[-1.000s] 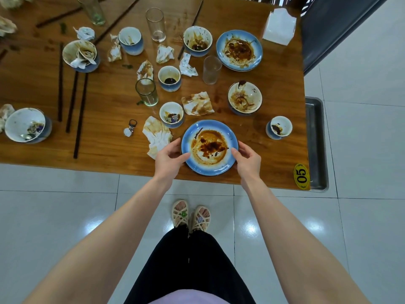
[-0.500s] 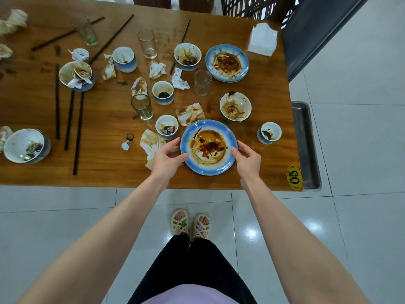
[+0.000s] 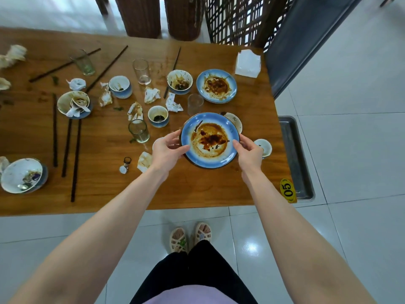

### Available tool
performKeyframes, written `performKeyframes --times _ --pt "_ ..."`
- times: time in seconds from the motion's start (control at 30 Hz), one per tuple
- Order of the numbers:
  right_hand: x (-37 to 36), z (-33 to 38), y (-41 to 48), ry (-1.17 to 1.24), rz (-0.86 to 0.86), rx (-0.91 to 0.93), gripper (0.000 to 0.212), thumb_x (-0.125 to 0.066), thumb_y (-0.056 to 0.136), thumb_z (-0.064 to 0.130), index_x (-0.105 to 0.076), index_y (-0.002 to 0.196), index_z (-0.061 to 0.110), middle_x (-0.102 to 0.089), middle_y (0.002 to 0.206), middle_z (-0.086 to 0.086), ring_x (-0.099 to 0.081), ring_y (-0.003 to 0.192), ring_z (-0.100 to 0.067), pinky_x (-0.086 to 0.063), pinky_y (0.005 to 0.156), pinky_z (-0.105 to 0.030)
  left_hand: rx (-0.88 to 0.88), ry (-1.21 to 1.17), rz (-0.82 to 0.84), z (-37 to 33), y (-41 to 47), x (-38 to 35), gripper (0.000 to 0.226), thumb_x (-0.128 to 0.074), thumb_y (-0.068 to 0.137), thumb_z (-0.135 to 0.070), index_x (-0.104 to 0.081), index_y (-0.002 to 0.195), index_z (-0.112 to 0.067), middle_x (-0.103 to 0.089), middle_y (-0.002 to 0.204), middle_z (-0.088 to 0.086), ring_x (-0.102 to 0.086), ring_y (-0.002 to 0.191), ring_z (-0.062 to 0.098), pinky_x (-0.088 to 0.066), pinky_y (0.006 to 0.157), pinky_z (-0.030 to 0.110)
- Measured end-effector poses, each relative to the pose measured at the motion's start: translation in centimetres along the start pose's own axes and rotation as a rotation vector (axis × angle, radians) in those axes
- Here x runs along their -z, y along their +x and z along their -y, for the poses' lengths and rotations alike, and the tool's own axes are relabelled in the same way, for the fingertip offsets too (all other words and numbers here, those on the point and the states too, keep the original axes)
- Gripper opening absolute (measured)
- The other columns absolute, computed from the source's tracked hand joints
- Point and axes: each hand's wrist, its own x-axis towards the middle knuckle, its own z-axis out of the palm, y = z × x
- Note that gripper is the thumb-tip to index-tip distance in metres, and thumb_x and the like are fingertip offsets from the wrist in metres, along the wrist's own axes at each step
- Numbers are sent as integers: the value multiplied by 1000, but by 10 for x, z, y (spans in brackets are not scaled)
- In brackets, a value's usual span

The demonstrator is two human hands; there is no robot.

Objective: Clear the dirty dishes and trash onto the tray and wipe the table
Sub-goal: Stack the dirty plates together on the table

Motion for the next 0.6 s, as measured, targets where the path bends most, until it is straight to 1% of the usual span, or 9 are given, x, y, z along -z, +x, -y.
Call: performKeyframes --times 0.13,0.23,0.37,0.43,0.53,0.6 --pt "-4 20 21 14 0 39 36 -65 90 16 -62 125 13 -67 103 6 -64 97 -11 -56 75 -18 -7 -2 29 -22 21 -7 58 -76 81 -17 -55 134 -23 -69 107 -5 -67 98 12 -59 74 25" --pt "-5 36 46 22 -4 57 34 -66 90 16 -63 123 14 -69 104 5 -65 96 -11 -56 75 -18 -13 -38 42 -40 39 -18 55 -75 81 -12 -57 133 -20 -70 99 -8 -68 93 9 -58 70 21" --pt "-8 56 86 28 4 77 32 -67 89 18 -65 121 15 -68 96 11 -65 89 -7 -54 65 -12 -16 -56 20 -63 69 -37 55 -76 81 -9 -57 132 -19 -70 89 -12 -69 83 4 -56 63 17" --pt "-10 63 105 20 14 80 32 -67 89 18 -65 121 14 -68 97 11 -65 89 -7 -53 63 -12 -13 -36 19 -72 84 -45 56 -76 81 -10 -57 133 -19 -70 89 -12 -69 83 4 -57 64 19" --pt "-14 72 136 -1 29 71 32 -66 89 20 -65 121 15 -68 102 7 -66 95 -11 -57 71 -18 -3 8 0 -85 110 -59 57 -76 81 -12 -57 134 -20 -70 85 -15 -68 83 4 -57 64 19" --pt "-17 78 158 -8 36 61 31 -66 89 19 -65 120 15 -69 102 7 -66 97 -13 -58 77 -23 14 23 -21 -93 127 -68 58 -77 81 -12 -56 134 -21 -71 82 -16 -69 82 4 -58 65 21"
